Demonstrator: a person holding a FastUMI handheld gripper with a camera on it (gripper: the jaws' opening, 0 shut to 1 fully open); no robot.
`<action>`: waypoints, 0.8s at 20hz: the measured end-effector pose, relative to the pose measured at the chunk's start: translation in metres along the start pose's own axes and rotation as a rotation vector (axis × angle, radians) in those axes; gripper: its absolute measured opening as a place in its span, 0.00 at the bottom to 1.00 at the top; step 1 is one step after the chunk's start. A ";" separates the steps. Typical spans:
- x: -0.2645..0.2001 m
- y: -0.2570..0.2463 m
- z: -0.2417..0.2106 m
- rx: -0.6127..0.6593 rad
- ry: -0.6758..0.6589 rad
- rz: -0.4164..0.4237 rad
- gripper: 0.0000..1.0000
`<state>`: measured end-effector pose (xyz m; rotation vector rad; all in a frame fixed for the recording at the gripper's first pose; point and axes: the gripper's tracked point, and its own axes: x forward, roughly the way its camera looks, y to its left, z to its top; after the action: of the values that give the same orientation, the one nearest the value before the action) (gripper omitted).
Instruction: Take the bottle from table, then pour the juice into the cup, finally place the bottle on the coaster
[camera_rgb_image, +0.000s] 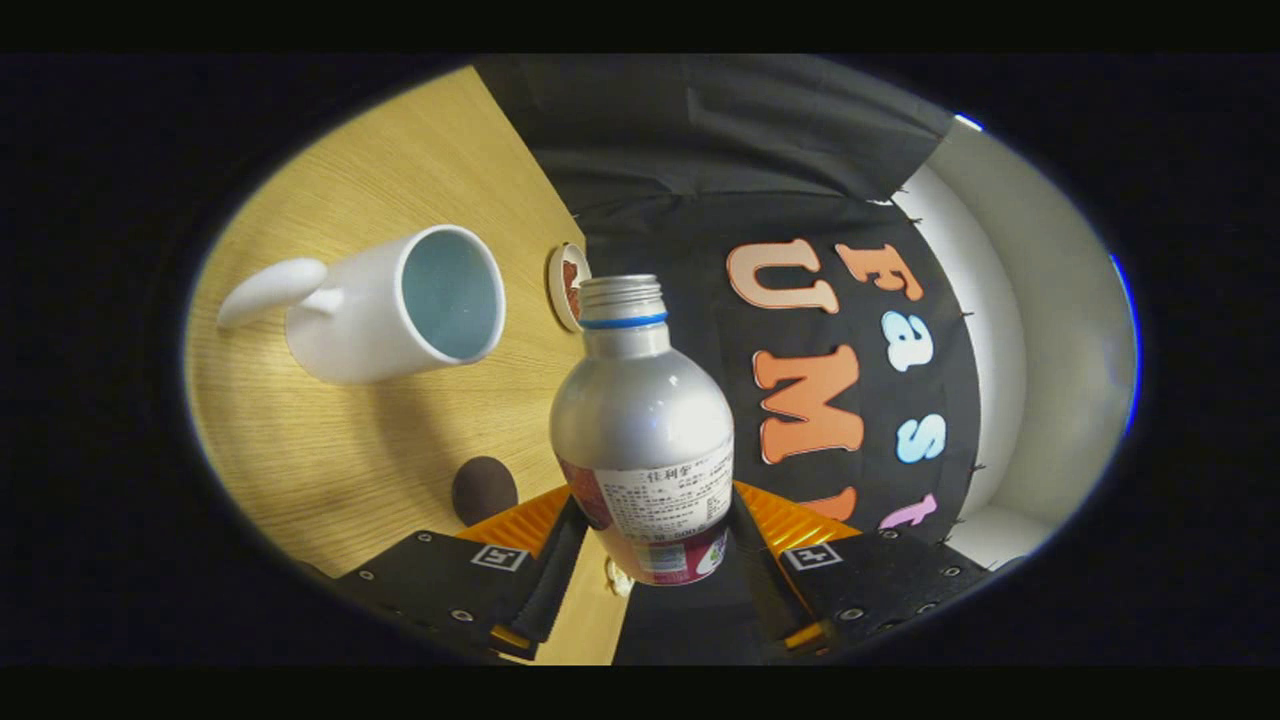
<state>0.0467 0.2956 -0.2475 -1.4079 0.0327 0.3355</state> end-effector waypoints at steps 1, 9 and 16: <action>0.001 -0.001 0.003 -0.020 -0.007 -0.004 0.78; 0.007 -0.002 0.006 -0.159 -0.036 -0.036 0.77; 0.011 -0.001 0.004 -0.209 -0.040 -0.035 0.77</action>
<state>0.0564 0.3017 -0.2478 -1.6058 -0.0614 0.3455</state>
